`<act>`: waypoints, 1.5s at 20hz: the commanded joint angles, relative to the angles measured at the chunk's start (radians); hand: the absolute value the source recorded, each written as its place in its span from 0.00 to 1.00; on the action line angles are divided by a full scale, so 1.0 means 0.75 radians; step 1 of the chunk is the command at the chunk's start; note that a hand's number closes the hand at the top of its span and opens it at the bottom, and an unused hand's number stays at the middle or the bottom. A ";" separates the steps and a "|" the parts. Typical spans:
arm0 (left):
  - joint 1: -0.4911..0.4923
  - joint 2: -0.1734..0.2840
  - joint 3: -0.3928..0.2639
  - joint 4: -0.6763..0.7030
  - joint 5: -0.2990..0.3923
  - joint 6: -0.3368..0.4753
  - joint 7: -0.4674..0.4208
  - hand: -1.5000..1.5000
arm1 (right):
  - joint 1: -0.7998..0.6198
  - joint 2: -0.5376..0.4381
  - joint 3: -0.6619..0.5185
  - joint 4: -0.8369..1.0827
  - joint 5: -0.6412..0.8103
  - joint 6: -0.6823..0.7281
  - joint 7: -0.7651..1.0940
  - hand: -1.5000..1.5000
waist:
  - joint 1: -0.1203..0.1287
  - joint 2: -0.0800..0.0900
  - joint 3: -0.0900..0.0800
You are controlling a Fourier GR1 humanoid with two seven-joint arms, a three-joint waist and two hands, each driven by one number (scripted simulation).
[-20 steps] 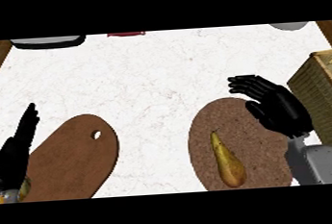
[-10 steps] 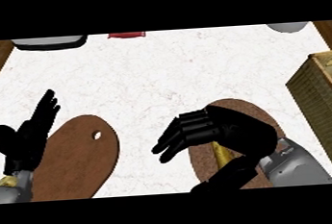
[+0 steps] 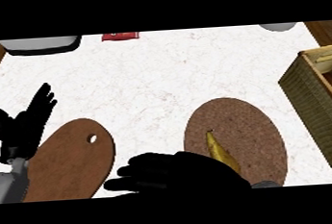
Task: Pick the pear from the placemat and place it in the basket
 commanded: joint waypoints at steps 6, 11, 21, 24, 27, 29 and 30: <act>-0.028 0.020 0.016 -0.013 0.007 -0.016 0.056 0.50 | -0.400 -0.128 -0.146 -0.139 0.288 0.317 0.618 0.00 | -0.004 -0.012 -0.002; -0.061 -0.014 0.016 0.020 0.004 -0.036 0.060 0.50 | -0.578 -0.089 -0.345 -0.080 -0.025 0.707 0.820 0.00 | 0.004 0.001 0.000; -0.063 -0.048 0.053 0.049 -0.042 -0.034 0.011 0.50 | -0.550 -0.238 -0.644 -0.029 -0.668 0.970 1.036 0.00 | -0.002 0.001 0.002; -0.080 -0.030 0.072 0.026 -0.036 -0.046 0.076 0.50 | -0.396 -0.349 -0.678 -0.173 -0.846 0.945 1.051 0.00 | -0.007 0.000 0.003; 0.004 -0.082 0.031 -0.094 -0.098 -0.006 0.082 0.50 | -0.400 -0.370 -0.828 -0.163 -0.823 0.907 0.940 0.00 | 0.019 0.006 0.004; -0.103 -0.037 0.103 0.055 -0.068 -0.094 0.070 0.50 | -0.221 -0.369 -0.886 -0.250 -0.788 0.940 0.811 0.00 | 0.008 0.010 0.005; -0.022 -0.079 0.090 -0.034 -0.094 -0.056 0.074 0.50 | -0.254 -0.374 -0.875 -0.256 -0.844 0.917 0.891 0.00 | 0.016 0.007 0.004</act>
